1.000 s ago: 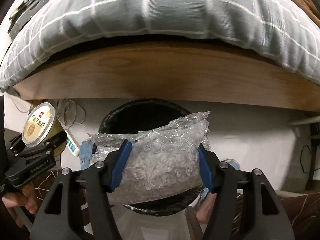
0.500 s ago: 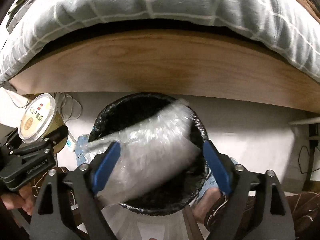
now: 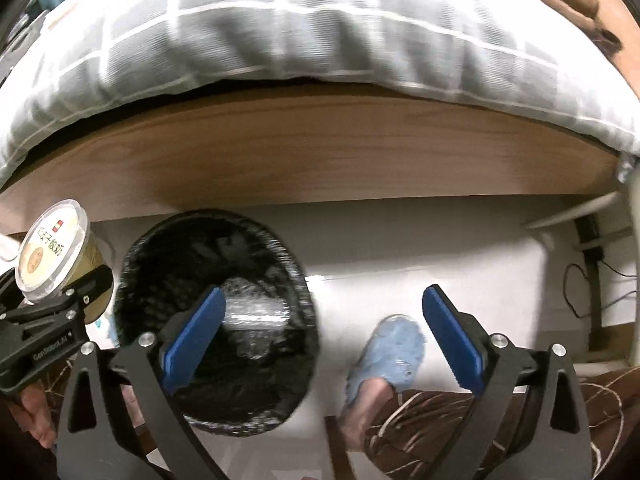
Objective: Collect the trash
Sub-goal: 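Open the left tool to drop the yogurt cup into the bin, then move both tools back over the trash on the bed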
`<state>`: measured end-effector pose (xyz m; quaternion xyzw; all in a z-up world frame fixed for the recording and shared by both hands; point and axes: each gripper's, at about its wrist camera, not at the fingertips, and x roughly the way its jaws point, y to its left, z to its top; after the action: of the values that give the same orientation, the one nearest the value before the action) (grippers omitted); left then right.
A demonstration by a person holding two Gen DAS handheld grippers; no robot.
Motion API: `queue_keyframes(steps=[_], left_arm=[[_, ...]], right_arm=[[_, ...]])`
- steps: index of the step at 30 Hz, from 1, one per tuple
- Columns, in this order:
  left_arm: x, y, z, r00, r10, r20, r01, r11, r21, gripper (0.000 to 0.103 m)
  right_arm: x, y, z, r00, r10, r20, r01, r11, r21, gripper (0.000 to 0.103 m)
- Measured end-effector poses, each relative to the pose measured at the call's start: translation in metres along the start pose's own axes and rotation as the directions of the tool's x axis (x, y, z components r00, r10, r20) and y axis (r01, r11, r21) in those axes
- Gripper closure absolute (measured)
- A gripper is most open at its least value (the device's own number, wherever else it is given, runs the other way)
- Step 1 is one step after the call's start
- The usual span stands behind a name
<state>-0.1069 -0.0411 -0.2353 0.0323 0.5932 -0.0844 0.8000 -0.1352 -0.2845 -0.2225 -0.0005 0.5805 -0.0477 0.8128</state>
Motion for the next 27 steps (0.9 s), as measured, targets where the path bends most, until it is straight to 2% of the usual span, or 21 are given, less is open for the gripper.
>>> queue_keyframes(steps=[4, 11, 15, 19, 21, 27], left_arm=[[0.003, -0.023, 0.002, 1.0, -0.016, -0.002, 0.016, 0.999, 0.04, 0.031], [0.002, -0.04, 0.003, 0.999, -0.03, 0.011, 0.029, 0.997, 0.066, 0.029], [0.0, -0.04, 0.003, 1.0, -0.009, 0.024, 0.008, 0.998, 0.069, 0.018], [-0.013, -0.037, 0.009, 0.997, -0.003, 0.081, -0.002, 0.998, 0.061, 0.009], [-0.022, -0.035, 0.013, 0.992, 0.011, 0.123, -0.019, 0.998, 0.064, 0.007], [-0.048, -0.026, 0.028, 0.983, 0.017, 0.184, -0.023, 0.999, 0.028, 0.006]], right_arm=[[-0.007, -0.022, -0.004, 0.999, -0.031, 0.009, 0.031, 0.999, 0.025, 0.008], [-0.01, -0.029, -0.006, 0.996, -0.07, 0.048, 0.068, 0.997, 0.038, 0.008], [-0.012, -0.026, -0.003, 0.996, -0.073, 0.06, 0.071, 0.997, 0.033, 0.008], [-0.018, -0.021, 0.002, 0.994, -0.068, 0.08, 0.066, 0.997, 0.036, 0.008], [-0.025, -0.018, 0.007, 0.993, -0.056, 0.105, 0.053, 0.998, 0.037, 0.008], [-0.054, -0.009, 0.026, 0.978, -0.025, 0.208, 0.02, 0.999, 0.025, 0.008]])
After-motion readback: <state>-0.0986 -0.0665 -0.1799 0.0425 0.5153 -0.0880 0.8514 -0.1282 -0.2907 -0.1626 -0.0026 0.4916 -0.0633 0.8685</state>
